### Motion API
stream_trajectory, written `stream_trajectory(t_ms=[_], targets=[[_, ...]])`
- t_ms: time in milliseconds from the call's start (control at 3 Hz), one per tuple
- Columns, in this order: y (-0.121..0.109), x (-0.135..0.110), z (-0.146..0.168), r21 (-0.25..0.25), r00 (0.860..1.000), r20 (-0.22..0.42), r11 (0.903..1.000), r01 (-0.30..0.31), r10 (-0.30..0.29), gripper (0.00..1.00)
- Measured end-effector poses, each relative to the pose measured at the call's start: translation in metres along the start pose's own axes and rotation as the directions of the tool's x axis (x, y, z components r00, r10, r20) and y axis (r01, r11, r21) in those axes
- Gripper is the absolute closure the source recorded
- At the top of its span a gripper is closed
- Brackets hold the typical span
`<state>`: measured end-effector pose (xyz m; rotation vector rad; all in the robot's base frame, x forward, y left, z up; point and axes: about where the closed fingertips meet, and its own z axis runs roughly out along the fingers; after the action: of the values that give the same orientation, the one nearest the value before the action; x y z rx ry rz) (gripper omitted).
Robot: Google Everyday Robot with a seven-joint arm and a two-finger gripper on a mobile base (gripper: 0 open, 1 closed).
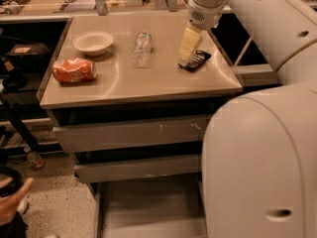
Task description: Place rxbar chocolate into bottom drawer
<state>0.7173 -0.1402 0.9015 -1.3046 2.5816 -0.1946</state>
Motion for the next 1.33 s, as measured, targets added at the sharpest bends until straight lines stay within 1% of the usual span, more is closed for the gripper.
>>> stream_trajectory(t_ms=[333,667,1333], targets=[[-0.017,-0.002,0.026,0.015,0.998,-0.047,0.9995,-0.029,0.029,0.0],[-0.02,-0.008,0.031,0.025,0.999,-0.029,0.9993,-0.026,0.027,0.0],[-0.029,-0.008,0.079,-0.007,0.997,-0.069,0.9993,-0.038,0.037,0.0]])
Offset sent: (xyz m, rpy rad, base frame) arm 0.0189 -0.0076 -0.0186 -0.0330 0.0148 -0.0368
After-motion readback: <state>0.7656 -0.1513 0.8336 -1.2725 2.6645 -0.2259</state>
